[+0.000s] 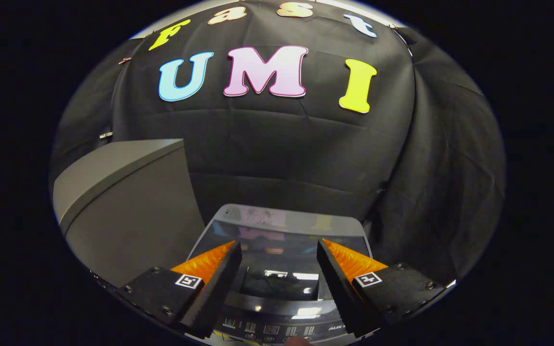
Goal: Put the clothes into the washing machine and then close the washing machine lid.
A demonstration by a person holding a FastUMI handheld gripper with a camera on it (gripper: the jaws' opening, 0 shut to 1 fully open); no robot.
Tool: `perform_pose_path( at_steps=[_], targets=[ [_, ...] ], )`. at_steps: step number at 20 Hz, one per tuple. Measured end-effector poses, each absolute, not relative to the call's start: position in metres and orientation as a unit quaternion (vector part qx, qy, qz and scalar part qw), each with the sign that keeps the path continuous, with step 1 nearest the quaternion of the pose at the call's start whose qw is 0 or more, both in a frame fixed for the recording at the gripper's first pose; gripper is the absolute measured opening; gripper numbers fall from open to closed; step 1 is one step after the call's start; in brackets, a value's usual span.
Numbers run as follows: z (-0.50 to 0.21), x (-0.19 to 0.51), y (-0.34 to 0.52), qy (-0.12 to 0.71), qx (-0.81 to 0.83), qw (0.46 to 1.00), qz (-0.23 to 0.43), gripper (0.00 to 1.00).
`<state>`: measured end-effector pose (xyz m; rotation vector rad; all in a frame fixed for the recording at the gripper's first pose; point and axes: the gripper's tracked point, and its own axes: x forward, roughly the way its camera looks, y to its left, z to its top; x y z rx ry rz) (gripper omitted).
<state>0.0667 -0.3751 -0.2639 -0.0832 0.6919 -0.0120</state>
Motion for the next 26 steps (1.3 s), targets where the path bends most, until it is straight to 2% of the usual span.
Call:
perform_pose_path(
  at_steps=[3,6,12,16,20,26],
  targets=[
    [-0.252,0.053,-0.356,0.336,-0.033,0.941,0.004,0.99],
    [-0.211,0.065,-0.342,0.297,-0.009,0.955,0.001,0.99],
    [-0.083,0.092,-0.317,0.144,0.030,0.989,-0.012,0.99],
    [-0.023,0.077,-0.286,0.058,0.020,0.998,-0.002,0.98],
    [-0.033,0.058,-0.256,0.073,0.025,0.997,0.014,0.99],
    [-0.052,0.045,-0.242,0.105,0.036,0.994,0.001,0.99]
  ],
)
